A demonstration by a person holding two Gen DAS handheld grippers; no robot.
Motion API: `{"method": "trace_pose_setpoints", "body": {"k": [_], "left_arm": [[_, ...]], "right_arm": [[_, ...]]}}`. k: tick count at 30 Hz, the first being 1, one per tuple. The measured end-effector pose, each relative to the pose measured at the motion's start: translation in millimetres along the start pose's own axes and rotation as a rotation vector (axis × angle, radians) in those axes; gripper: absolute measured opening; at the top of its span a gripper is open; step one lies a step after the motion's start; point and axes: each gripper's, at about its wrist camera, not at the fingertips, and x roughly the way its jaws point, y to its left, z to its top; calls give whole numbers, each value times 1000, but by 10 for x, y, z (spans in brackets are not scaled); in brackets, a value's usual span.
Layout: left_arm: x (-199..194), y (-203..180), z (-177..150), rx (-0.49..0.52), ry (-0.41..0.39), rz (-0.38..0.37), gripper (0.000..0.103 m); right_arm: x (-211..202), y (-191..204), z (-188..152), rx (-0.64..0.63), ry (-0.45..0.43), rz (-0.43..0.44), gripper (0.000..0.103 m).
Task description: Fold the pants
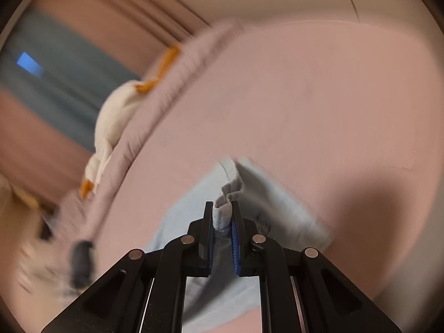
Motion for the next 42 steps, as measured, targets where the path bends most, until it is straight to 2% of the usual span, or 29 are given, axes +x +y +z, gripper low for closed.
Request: {"method": "trace_pose_setpoints", "body": {"k": [2,5,6,8,9,10,11,12,13,15,18,19,20,22,23,24,25,26,27,29,34,35,36,38,39,40,42], "left_arm": [[17,-5,2,4,4,3,64],[33,-18,12,6,5,7,65],[40,-18,14,7,6,7,65],[37,-17,8,16,10,7,65],[30,-17,12,18,12,6,65],[10,-3,5,17,14,3,65],[-10,10,2,11,13,-1,65],[-45,29,-10,2,7,-8,65],[-85,66,-13,-9,-7,-14,65],[-139,145,-9,-27,-32,-14,65],[-203,374,0,-89,-65,4,65],[-218,511,2,-134,-74,20,65],[-228,630,-3,-174,-83,24,65],[-236,830,-23,-235,-97,50,65],[-230,939,-58,-264,-97,85,65],[-213,1021,-97,-283,-88,118,64],[-156,1162,-154,-311,-66,165,64],[-127,1244,-203,-330,-54,159,54],[-114,1316,-254,-348,-55,131,50],[-148,1370,-303,-347,-79,101,49],[-116,1193,-248,-311,-55,159,54],[-124,1147,-220,-305,-50,177,57],[-137,1096,-196,-295,-48,185,58],[-197,974,-155,-261,-66,156,58],[-236,868,-121,-235,-76,129,58],[-271,754,-94,-208,-84,97,58],[-309,548,-58,-164,-94,31,59]], "right_arm": [[-113,7,-46,-45,-23,-32,12],[39,-276,-124,15,6,-139,12],[112,-377,-129,28,17,-144,12],[325,-607,-111,122,133,-152,18],[295,-632,-94,152,124,-132,18],[194,-609,-55,146,80,-137,26],[98,-555,-24,118,39,-186,41],[14,-468,-2,66,-8,-242,46],[-55,-331,13,-13,-45,-268,46],[-64,-93,-13,-126,-34,-230,46],[177,349,-190,-293,98,-71,46],[317,540,-309,-348,161,6,45],[418,678,-415,-384,211,55,41],[679,965,-641,-463,315,124,39],[863,1098,-734,-505,369,130,35],[999,1180,-800,-544,387,102,33],[1049,1186,-815,-567,388,73,33],[1136,1125,-779,-575,376,20,33],[1221,1024,-681,-541,366,-15,33],[1298,746,-386,-404,348,-13,1],[1066,209,234,-240,207,-193,0],[953,142,300,-213,190,-218,4],[838,130,304,-208,179,-205,7],[558,153,225,-249,169,-126,30],[461,182,158,-266,180,-85,36],[350,182,61,-283,203,-27,40],[210,136,-159,-315,262,50,40]]}}
